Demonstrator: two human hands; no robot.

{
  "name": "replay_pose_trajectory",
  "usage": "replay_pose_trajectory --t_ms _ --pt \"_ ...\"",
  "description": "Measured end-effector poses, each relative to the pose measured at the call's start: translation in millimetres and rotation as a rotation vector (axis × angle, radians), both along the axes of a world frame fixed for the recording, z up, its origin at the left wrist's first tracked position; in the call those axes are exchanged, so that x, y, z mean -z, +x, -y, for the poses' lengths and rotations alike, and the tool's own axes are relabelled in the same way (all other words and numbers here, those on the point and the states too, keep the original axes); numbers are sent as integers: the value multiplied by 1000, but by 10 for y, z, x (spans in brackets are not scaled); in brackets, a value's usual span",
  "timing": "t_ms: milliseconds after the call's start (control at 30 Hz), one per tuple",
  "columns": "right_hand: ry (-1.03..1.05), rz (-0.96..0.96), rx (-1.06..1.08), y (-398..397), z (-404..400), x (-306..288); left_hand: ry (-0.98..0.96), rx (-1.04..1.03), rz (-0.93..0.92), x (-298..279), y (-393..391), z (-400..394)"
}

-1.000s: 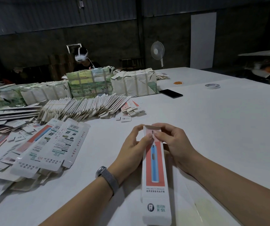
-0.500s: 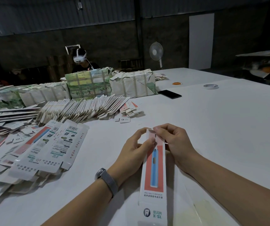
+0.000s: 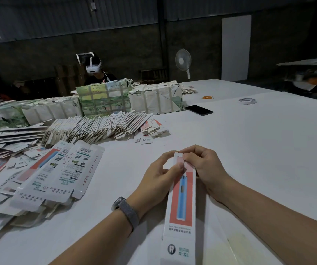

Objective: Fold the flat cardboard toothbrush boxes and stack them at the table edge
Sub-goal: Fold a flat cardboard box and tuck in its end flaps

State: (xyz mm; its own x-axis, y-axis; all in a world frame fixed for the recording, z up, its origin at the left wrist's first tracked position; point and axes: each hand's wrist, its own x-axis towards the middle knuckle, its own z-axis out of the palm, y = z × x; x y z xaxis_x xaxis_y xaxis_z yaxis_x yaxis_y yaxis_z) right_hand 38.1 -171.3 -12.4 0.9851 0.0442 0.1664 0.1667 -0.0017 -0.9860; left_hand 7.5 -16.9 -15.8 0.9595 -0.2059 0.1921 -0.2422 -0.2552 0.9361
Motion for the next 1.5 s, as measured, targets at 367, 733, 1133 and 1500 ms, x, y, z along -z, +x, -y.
replay_pose_trajectory --t_ms 367,733,1133,1500 --pt "-3 -17 -19 -21 -5 -29 34 11 -25 -19 -15 3" --pt "37 -32 -9 -31 -15 -54 33 26 -51 -49 -32 25" --pt "-1 -9 31 -9 -5 -56 27 84 -24 -97 -72 -7" --pt "-26 -68 34 10 37 -64 62 125 -56 -106 -57 -23"
